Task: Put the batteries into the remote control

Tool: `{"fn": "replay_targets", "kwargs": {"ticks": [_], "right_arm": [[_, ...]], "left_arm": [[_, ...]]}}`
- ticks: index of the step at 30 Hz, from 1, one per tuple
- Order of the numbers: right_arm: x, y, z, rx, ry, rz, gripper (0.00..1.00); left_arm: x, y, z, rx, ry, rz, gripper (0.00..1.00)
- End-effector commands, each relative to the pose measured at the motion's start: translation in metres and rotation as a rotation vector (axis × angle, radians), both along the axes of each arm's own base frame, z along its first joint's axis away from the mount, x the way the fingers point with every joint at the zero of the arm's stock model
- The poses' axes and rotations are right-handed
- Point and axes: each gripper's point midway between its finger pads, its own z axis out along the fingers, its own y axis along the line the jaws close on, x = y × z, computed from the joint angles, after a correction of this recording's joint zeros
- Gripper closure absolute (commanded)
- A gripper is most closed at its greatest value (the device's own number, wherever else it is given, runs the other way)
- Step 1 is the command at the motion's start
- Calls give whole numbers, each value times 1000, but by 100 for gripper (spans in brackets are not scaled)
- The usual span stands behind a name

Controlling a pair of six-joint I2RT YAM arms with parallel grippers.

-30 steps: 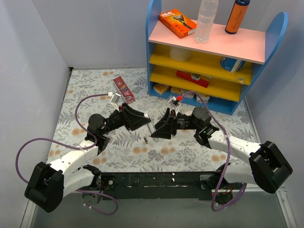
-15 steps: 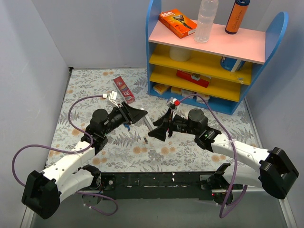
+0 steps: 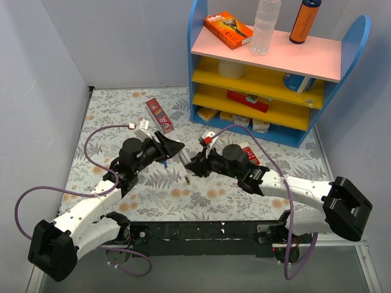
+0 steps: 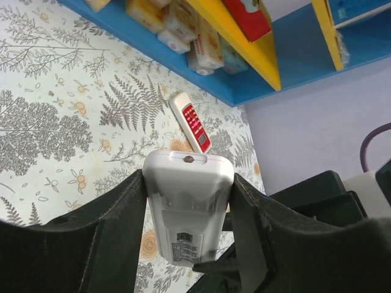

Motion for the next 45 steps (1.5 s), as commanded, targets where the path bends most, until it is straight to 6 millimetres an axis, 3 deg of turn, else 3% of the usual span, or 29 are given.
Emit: {"fn": "replay_targets", "kwargs": {"ticks": [1,3,4,5,8,9,12,16,18,19,21,22,27,33,41,45], "right_arm": [[13,8,23,41,-76,-63,75],[14,5,23,46,-68,-79,87],[14,4,23,49,-69,-82,97],[13,3,23,58,-56,-85,99],[10,0,25,70,-45,-86,99],[9,0,26,75,-35,-83,99],[3,-3,33,115,-9,-54,99],[-9,-12,52,212,10,26,99],[-15,-15,60,260,5,66,99],[-20,-18,66,295,30,98,99],[-26,-22,67,330,60,133,99],[-28,-26,79,382,69,163,99],[-42,-35,95,477,97,266,99],[-59,-46,111,578,131,383,99],[-68,-45,110,602,189,475,99],[-67,-44,111,609,198,479,99]], "left_arm": [[-2,-6,36,-45,-60,-22,100],[-3,-6,38,-46,-64,-25,94],[-2,-6,38,-38,-69,-25,86],[-2,-5,38,-33,-69,-24,77],[-3,-4,39,-10,-91,-29,63],[-3,-3,41,-5,-101,-30,45],[-5,3,46,14,-151,-18,14],[-12,10,54,10,-224,-14,2],[-21,11,67,-26,-291,-47,2],[-24,10,62,-31,-296,-59,2],[-35,7,74,-82,-361,-110,2],[-40,6,68,-90,-361,-132,2],[-61,-3,82,-182,-457,-253,2],[-71,-11,88,-225,-473,-344,9],[-86,-16,106,-319,-517,-433,21],[-92,-21,104,-328,-506,-494,28]]}}
